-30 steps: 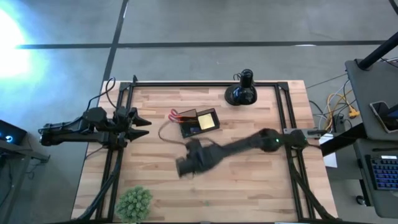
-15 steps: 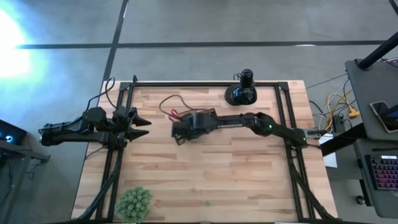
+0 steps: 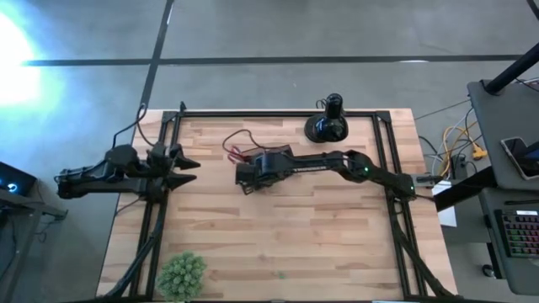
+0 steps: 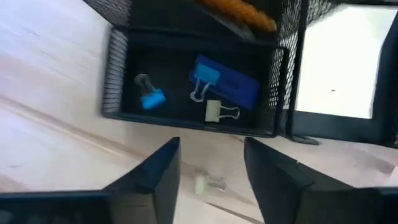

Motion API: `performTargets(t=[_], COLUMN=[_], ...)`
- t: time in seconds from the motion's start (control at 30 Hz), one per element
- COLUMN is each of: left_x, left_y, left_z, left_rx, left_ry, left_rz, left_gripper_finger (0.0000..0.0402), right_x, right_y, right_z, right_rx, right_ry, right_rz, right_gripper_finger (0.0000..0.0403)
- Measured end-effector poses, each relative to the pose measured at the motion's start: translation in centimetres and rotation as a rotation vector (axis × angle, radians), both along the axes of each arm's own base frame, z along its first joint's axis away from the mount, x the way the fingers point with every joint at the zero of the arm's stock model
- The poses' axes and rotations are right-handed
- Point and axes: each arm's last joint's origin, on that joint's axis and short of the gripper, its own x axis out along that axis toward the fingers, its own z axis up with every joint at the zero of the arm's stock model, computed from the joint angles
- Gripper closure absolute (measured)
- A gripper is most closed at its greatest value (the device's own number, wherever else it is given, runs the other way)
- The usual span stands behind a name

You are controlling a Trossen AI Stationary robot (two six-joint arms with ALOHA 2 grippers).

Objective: Pick and place office supplies into organizer
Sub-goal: Put the yellow clip into the black organizer

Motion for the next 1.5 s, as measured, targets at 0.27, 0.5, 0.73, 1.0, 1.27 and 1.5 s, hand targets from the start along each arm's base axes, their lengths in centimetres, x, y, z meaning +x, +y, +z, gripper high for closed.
performTargets(t=[0.27, 0.5, 0.73, 1.0, 1.27, 1.5], left_x=[-0.2, -0.1, 0.1, 0.2, 0.1, 0.1], left_y=[0.0, 0.0, 0.0, 0.0, 0.0, 0.0], left_z=[0.1, 0.0, -0.1, -0.1, -0.1, -0.1], left_rx=[0.0, 0.0, -0.001, -0.001, 0.0, 0.0], left_ry=[-0.009, -0.001, 0.012, 0.013, 0.012, 0.005], left_rz=[0.0, 0.0, 0.001, 0.0, 0.001, 0.001], left_gripper_finger=[0.0174, 0.0174, 0.0174, 0.0174, 0.0174, 0.0174], right_x=[-1.2, -1.4, -1.0, -0.8, -0.2, -0.6], right_y=[2.3, 4.4, 1.9, 1.5, 1.5, 1.3], right_z=[2.8, 1.2, -0.2, -0.6, -1.5, -3.1], right_rx=[-0.012, 0.193, 0.206, 0.267, 0.299, 0.287], right_ry=[0.078, 0.096, 0.067, 0.07, -0.013, 0.013], right_rz=[0.104, -0.046, -0.402, -0.478, -0.715, -0.835], right_gripper_finger=[0.0209, 0.0219, 0.0218, 0.022, 0.022, 0.022])
